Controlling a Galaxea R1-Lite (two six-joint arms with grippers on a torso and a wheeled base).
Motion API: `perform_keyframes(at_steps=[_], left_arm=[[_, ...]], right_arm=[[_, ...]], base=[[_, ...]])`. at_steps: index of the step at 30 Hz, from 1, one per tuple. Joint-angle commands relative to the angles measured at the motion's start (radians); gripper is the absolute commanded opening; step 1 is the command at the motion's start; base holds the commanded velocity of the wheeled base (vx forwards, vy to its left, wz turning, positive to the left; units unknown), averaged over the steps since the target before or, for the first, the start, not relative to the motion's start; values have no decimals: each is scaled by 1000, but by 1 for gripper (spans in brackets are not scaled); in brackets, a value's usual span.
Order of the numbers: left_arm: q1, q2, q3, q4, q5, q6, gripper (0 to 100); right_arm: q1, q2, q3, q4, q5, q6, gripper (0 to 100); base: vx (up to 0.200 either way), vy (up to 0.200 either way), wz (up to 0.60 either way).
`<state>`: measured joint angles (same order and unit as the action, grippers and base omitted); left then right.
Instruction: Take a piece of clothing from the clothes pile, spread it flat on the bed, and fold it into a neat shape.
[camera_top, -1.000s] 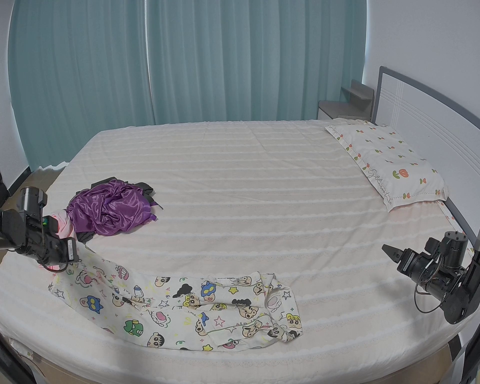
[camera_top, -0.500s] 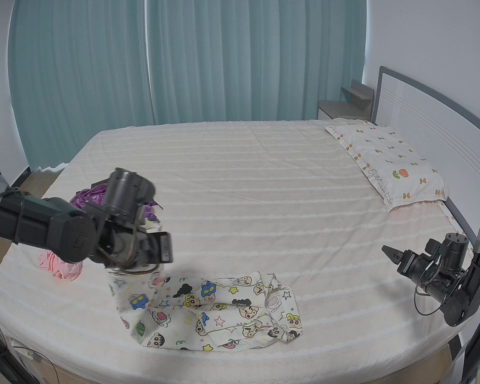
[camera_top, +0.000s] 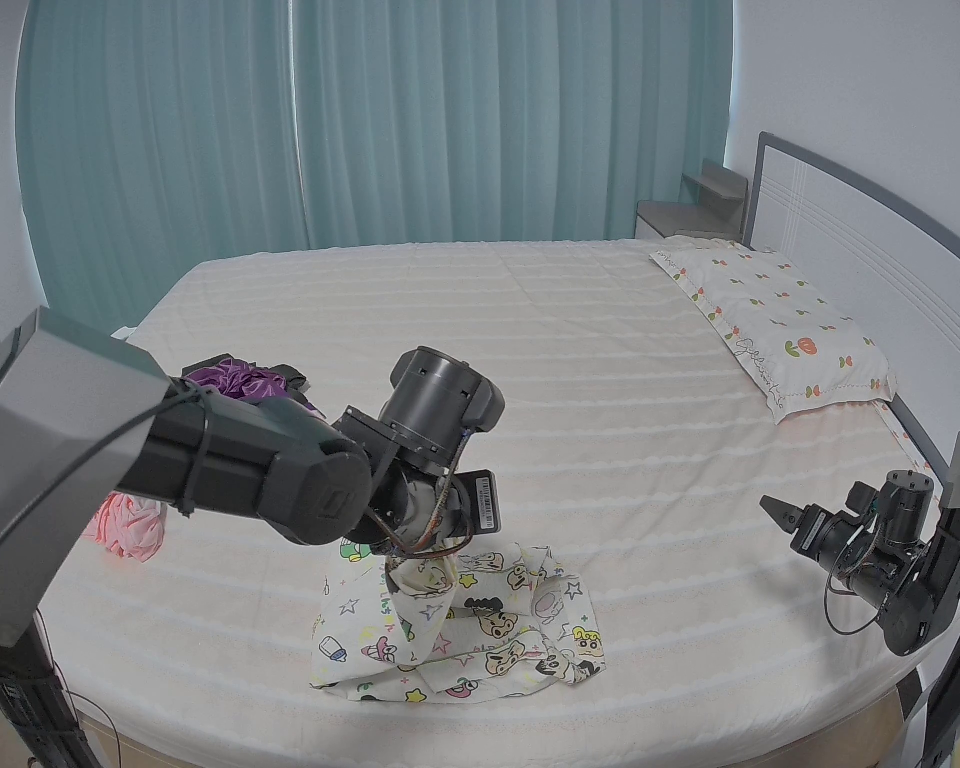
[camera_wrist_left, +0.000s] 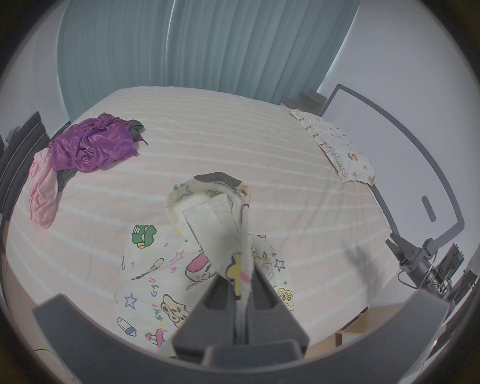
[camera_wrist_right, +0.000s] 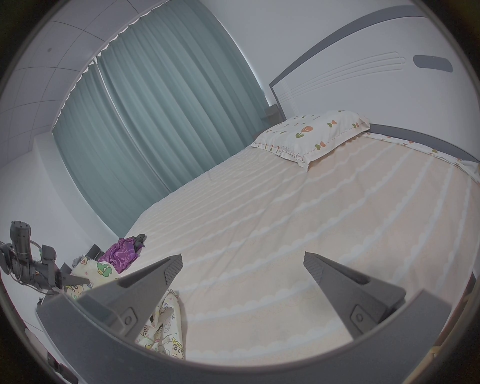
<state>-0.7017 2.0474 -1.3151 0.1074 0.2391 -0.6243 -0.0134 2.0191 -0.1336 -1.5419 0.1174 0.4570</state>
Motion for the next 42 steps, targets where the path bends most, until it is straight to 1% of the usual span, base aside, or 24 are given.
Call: perform_keyframes(at_steps=[1,3,4,8,17,19,20,26,30,34,36,39,42], left_arm=[[-13,30,-23,-6,-9,-2,0],[-15,34,-30,-8,-9,-3,0],[-21,39,-46,-8,-18,-17,0],[-24,45,-42,-31,-55,-22,0],[-25,45,-1,-161,-64,-20,0],[-25,45,5,-172,-66,-17,0],[-27,45,5,-172,-66,-17,100],[-30,45,8,-175,-70,-14,100],[-36,45,19,-203,-61,-17,100],[-35,34,54,-235,-34,-22,100],[-25,5,80,-241,-34,-23,100],[7,-84,139,-241,-60,-26,100],[54,-205,260,-241,-133,-41,100]], right_arm=[[0,30,5,-23,-1,-1,100],[0,33,6,-29,-1,-1,100],[0,41,12,-29,-1,-1,100],[0,41,14,-29,-1,-1,100],[1,39,12,-29,-1,-1,100],[4,39,14,-29,-1,-1,100],[9,39,14,-29,-1,0,100],[20,39,12,-29,-4,-1,100],[30,38,12,-29,-5,0,100],[44,43,12,-29,-4,0,100],[59,44,12,-29,-1,0,100],[95,47,12,-29,-1,3,100],[144,47,11,-29,1,6,100]], base=[[0,0,0],[0,0,0],[0,0,0],[0,0,0],[0,0,0],[0,0,0],[0,0,0],[0,0,0],[0,0,0],[0,0,0],[0,0,0],[0,0,0],[0,0,0]])
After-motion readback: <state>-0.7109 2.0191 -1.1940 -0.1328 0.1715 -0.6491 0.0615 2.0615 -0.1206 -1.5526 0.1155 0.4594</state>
